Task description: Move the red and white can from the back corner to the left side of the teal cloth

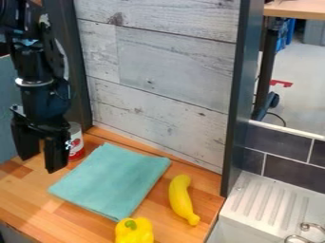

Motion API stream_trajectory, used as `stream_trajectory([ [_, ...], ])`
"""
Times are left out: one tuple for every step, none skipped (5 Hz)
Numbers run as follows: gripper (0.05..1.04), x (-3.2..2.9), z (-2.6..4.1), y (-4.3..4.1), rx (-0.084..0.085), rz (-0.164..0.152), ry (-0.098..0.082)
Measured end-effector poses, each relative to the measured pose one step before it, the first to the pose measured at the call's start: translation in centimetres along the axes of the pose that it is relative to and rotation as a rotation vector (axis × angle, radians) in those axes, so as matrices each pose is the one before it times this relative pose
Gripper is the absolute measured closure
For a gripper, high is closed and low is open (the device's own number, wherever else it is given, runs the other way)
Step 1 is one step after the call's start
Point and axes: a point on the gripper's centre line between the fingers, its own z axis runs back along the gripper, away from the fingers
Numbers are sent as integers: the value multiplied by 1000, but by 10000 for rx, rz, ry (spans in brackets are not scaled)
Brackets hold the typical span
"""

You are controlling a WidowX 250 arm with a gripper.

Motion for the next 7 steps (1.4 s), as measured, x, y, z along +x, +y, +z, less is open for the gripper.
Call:
stream_trajectory([
  [81, 6, -689, -101, -129, -7, 193],
  [81, 2916, 1679, 759, 101, -258, -1250],
  [81, 2662, 368, 923, 213, -261, -969],
  [81, 2611, -683, 1455, 356, 121, -680],
  [81, 3088, -1107, 1044, 68, 149, -914],
  [81, 2181, -1022, 632, -124, 37, -537],
  [81, 1349, -702, 733, 22, -91, -92],
])
